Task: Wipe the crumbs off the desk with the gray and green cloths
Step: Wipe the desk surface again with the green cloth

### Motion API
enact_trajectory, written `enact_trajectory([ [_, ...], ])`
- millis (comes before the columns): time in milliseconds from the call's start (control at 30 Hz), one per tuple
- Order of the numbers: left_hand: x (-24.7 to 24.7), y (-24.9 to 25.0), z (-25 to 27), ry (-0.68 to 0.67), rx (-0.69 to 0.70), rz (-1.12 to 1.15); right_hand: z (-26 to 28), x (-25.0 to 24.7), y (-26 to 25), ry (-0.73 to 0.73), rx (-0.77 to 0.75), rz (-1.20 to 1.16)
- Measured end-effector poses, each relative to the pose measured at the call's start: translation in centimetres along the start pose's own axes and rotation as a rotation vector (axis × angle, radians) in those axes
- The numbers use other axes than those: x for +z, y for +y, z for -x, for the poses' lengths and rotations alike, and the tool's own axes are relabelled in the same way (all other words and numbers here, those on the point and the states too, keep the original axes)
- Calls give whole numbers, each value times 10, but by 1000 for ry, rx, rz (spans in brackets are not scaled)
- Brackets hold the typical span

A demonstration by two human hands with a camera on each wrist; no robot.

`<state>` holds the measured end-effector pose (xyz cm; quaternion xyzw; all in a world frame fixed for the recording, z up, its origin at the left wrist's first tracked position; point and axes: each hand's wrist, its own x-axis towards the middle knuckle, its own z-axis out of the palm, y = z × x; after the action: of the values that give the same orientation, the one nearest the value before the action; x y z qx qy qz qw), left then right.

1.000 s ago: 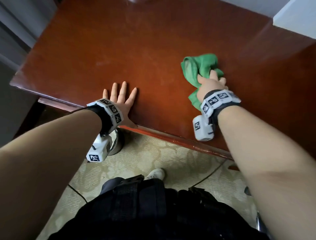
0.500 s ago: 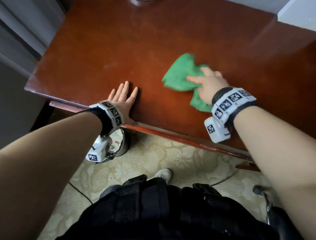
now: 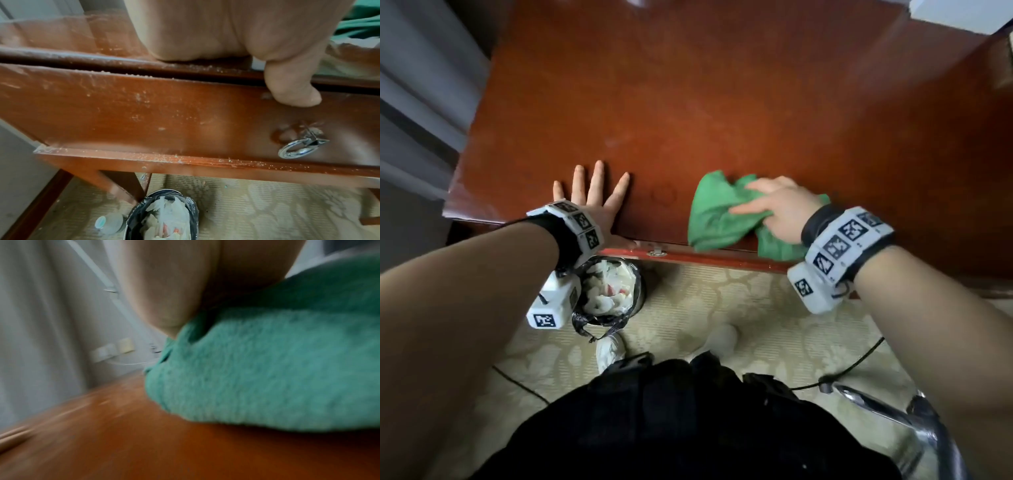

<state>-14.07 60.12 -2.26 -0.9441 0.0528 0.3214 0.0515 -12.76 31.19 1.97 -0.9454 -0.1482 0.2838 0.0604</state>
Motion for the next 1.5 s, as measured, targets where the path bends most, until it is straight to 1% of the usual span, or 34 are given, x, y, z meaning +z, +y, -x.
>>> enact_trajectory([
  [67,-1,-1,-1,-17,9,-13,-11,-7,7,165,278,-71],
  [100,-1,-2,-1,-25,15,-12,-18,-7,4,219,428,-107],
  [133,0,-3,-2,-32,21,-9,-25,-5,-3,220,545,-126],
  [167,1,-5,-3,-35,28,-6,-30,-3,-14,189,603,-110],
  [200,1,-6,-4,-34,37,-4,-33,2,-27,165,603,-81],
  [233,1,-7,-5,-30,45,-1,-33,7,-40,168,555,-57],
  [267,2,-7,-5,-24,53,1,-29,14,-54,194,471,-40],
  [333,4,-6,-4,3,63,10,-13,30,-78,226,263,5],
  [367,5,-6,-4,23,64,12,-3,36,-86,193,157,31],
  [433,6,-6,-1,40,60,13,16,42,-93,17,-18,52],
  [467,5,-6,0,40,60,10,23,38,-92,-77,-62,40],
  [500,4,-6,1,37,62,5,29,32,-88,-119,-65,22],
  [533,4,-6,1,33,64,0,32,27,-82,-94,-29,-3],
  [567,3,-7,1,25,67,-1,32,22,-73,-11,45,-27],
  [633,2,-8,-1,7,69,6,23,17,-55,191,271,-78],
  [667,2,-8,-2,4,67,5,14,16,-48,256,409,-119],
  [700,2,-7,-2,5,65,-2,4,16,-45,280,545,-185],
  [733,3,-7,-3,4,61,-8,-6,18,-46,264,668,-272],
  [767,3,-7,-3,1,58,-10,-12,19,-51,226,740,-327],
  [800,3,-7,-4,-2,56,-13,-15,22,-60,200,741,-332],
  [833,2,-6,-5,-7,56,-16,-14,26,-71,195,676,-296],
  [933,0,-6,-4,-16,64,-3,3,47,-100,182,259,-89],
  [967,-1,-6,-4,-17,67,1,9,51,-100,164,151,-43],
  [1000,-2,-7,-3,-23,67,0,12,49,-92,150,107,-33],
  [1033,-3,-7,-3,-31,64,-7,13,43,-80,145,134,-47],
  [1067,-5,-7,-3,-41,59,-16,13,38,-64,160,212,-66],
  [1133,-7,-6,-2,-62,48,-27,11,23,-27,224,488,-139],
  [1200,-9,-4,-2,-72,35,-9,10,11,4,226,774,-298],
  [1233,-11,-4,-2,-71,31,12,7,7,11,200,855,-350],
  [1267,-13,-5,-3,-65,30,33,4,4,12,161,877,-362],
  [1300,-16,-8,-4,-51,32,51,0,3,7,122,847,-324],
  [1333,-19,-11,-6,-33,26,59,-5,3,-2,107,781,-254],
  [1433,-31,-26,-14,-39,-68,80,-12,12,-37,132,485,-80],
  [1500,-34,-31,-18,-81,-110,106,-16,17,-47,69,300,-63],
])
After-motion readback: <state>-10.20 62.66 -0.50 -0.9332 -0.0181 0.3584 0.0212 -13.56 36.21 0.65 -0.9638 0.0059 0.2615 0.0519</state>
